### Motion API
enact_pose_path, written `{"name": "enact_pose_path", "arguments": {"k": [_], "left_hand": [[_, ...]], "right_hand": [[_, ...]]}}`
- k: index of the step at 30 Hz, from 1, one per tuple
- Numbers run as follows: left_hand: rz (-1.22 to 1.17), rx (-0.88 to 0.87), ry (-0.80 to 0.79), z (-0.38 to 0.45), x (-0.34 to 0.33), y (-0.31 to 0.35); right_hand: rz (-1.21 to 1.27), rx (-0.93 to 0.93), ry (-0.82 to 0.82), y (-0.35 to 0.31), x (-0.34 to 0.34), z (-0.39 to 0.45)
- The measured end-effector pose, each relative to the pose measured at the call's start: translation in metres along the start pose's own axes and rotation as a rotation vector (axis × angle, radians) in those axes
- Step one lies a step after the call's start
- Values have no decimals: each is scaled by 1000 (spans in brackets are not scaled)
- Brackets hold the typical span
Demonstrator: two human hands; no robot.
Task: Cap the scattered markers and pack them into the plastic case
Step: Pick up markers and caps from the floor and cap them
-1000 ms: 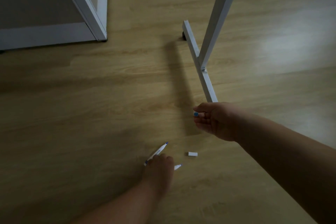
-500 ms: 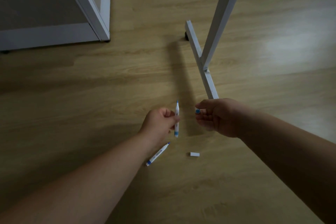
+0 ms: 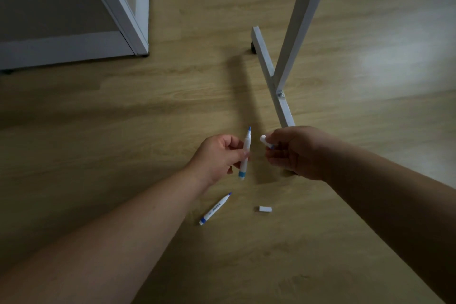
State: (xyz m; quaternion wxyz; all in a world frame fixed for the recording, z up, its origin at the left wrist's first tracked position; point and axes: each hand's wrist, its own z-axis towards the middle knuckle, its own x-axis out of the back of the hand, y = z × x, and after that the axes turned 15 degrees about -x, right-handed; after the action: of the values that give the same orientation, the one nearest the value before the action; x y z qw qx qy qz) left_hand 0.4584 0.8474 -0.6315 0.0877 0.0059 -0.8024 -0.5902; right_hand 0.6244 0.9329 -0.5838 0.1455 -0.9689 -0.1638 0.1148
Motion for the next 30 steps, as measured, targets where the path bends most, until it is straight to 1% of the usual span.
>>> {"name": "enact_pose_path", "arguments": {"k": [7, 10, 14, 17, 21, 24, 26, 30], "left_hand": [[21, -29, -59, -5, 10, 2], [36, -20, -67, -5, 10, 2], [49, -22, -75, -6, 10, 2], [81, -35, -76, -6, 9, 4], [142, -66, -109, -9, 9, 7], [184, -79, -127, -10, 7, 10], [176, -78, -108, -9, 7, 10], [171, -54, -50, -11, 6, 8]], "right_hand": [[-64, 150, 9, -1, -4, 5], [-96, 182, 19, -2, -5, 3], [-164, 206, 81, -4, -6, 0], [-310, 258, 150, -5, -5, -2], [-686, 361, 289, -16, -5, -8], [-853, 378, 271, -22, -8, -10], [-903, 394, 267, -23, -10, -10], [-833, 421, 237, -21, -11, -9]]}}
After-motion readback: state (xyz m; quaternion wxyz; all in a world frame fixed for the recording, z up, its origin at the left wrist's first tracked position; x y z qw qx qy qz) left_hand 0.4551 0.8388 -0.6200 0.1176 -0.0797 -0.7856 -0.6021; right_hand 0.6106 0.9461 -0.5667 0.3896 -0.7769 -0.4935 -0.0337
